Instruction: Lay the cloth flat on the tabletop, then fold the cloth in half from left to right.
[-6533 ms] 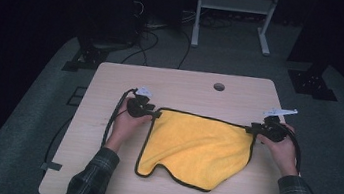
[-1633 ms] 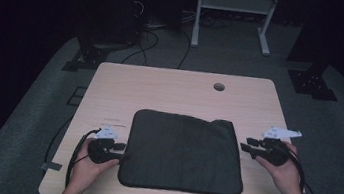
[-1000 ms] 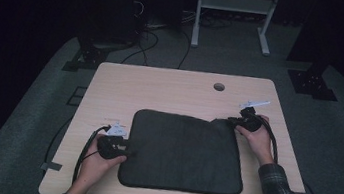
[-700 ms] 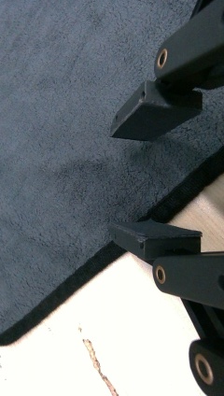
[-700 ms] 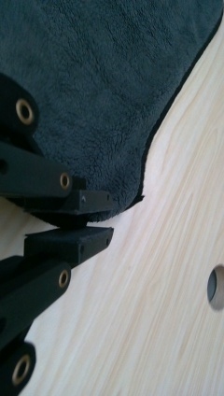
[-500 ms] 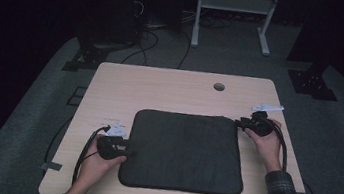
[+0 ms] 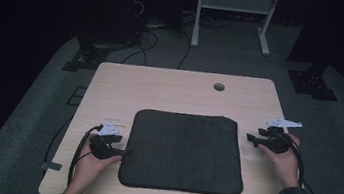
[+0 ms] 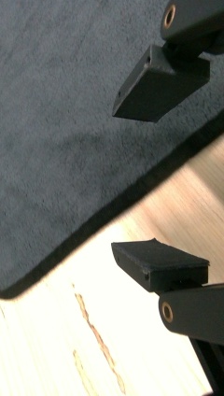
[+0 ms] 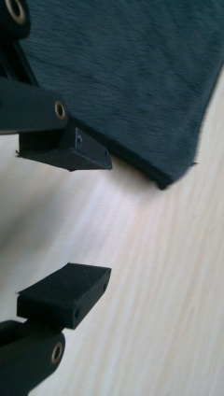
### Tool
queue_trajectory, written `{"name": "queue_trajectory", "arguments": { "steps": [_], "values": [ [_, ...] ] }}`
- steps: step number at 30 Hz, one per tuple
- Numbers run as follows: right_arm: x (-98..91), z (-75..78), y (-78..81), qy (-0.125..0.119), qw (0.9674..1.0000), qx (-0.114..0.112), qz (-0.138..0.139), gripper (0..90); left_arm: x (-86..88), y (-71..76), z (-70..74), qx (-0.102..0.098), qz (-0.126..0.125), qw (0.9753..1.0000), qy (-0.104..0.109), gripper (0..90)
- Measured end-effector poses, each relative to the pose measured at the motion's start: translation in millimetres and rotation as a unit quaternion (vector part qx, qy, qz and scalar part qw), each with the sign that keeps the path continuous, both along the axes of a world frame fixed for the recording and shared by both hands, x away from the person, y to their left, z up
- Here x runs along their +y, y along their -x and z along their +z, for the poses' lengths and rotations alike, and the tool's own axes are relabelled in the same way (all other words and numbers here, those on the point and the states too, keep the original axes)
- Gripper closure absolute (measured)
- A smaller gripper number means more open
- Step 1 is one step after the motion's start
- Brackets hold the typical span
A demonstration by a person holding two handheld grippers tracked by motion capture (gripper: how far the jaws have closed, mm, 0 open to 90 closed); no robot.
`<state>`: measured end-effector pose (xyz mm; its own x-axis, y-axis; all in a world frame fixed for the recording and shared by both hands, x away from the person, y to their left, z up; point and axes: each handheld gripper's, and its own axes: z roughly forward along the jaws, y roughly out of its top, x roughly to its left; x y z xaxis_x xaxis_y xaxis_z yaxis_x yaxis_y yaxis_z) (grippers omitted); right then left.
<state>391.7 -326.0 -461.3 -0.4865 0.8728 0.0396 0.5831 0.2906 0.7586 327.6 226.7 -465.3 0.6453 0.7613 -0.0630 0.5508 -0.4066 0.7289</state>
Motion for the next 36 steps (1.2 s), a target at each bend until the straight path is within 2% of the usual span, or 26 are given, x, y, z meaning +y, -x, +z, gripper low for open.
{"name": "queue_trajectory", "arguments": {
  "steps": [9,11,17,21,23,27,32,36],
  "values": [
    [-7.5,-7.6,32.6,0.016,0.9998,0.009,0.004,40.0,6.3,0.4,-0.9,-0.005,0.016,0.9999,-0.002,25.3],
    [-10.7,-9.0,43.3,0.013,0.9999,0.011,0.002,39.6,8.3,1.0,-1.1,-0.006,0.019,0.9998,-0.004,25.1],
    [-15.6,-18.1,59.7,0.022,0.9996,0.017,0.001,38.1,11.7,1.2,-2.6,-0.005,0.025,0.9997,-0.003,24.9],
    [-18.2,-21.5,64.1,0.020,0.9998,0.008,-0.002,33.3,12.7,0.9,-2.2,-0.007,0.029,0.9996,-0.005,25.0],
    [-19.7,-24.5,67.2,0.015,0.9999,0.000,-0.005,26.1,13.3,0.1,-2.4,-0.008,0.030,0.9995,-0.006,25.2],
    [-19.7,-24.9,67.1,0.018,0.9998,0.002,-0.008,21.5,13.7,-1.8,-0.6,-0.008,0.032,0.9994,0.003,28.7],
    [-18.4,-24.9,65.8,0.017,0.9998,0.006,-0.008,19.0,12.5,-6.7,4.6,-0.014,0.029,0.9993,0.017,36.2],
    [-18.3,-24.9,65.7,0.018,0.9998,0.006,-0.008,18.8,5.9,-13.2,5.0,-0.013,0.033,0.9992,0.017,39.7]
  ]
}}
